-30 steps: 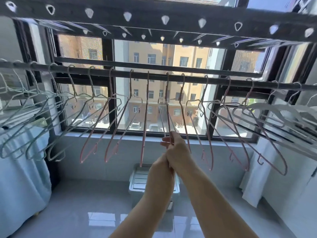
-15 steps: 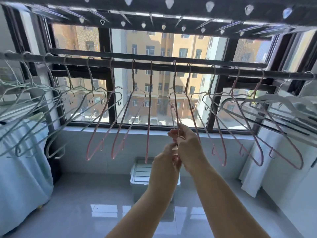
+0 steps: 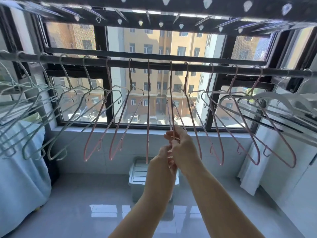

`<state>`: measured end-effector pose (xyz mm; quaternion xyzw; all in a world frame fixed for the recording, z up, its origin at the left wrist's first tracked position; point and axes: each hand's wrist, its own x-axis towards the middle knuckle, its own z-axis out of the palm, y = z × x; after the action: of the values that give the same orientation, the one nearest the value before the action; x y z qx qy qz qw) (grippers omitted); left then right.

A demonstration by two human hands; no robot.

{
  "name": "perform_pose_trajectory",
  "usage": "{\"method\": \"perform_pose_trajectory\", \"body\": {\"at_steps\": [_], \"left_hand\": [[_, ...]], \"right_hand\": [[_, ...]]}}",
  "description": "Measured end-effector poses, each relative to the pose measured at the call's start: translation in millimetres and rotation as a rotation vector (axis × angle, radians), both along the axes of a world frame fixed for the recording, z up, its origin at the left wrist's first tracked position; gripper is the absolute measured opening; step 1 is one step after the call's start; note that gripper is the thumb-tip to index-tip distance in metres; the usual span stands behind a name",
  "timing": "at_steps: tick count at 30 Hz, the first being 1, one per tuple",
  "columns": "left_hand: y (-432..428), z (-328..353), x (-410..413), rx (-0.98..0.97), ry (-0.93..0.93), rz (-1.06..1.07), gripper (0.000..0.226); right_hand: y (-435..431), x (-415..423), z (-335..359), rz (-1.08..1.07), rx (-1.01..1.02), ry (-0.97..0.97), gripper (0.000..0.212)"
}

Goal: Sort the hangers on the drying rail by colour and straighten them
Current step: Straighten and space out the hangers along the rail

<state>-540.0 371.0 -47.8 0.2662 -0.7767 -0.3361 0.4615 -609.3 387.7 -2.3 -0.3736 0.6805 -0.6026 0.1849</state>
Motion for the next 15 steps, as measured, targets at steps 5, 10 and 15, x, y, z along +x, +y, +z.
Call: {"method": "perform_pose_trajectory", "body": {"at_steps": [5,10,15], "left_hand": [[-0.5,-0.2,3.1,0.004,-0.016,0.037,0.033],[-0.6,-4.4,7.0,-0.012,-0.074,0.048,0.038],[5.9,-5.0,6.3,-0.271,-0.137,0.213,0.075]], "right_hand": [[-2.6,3.0,-2.8,0.017,-0.01,-0.014,0.051],[9.1,7.8,5.1,0.009,0.142,0.219,0.049],[45.1,-14.0,35.3,-0.208,-0.086,0.516,0.038]]}}
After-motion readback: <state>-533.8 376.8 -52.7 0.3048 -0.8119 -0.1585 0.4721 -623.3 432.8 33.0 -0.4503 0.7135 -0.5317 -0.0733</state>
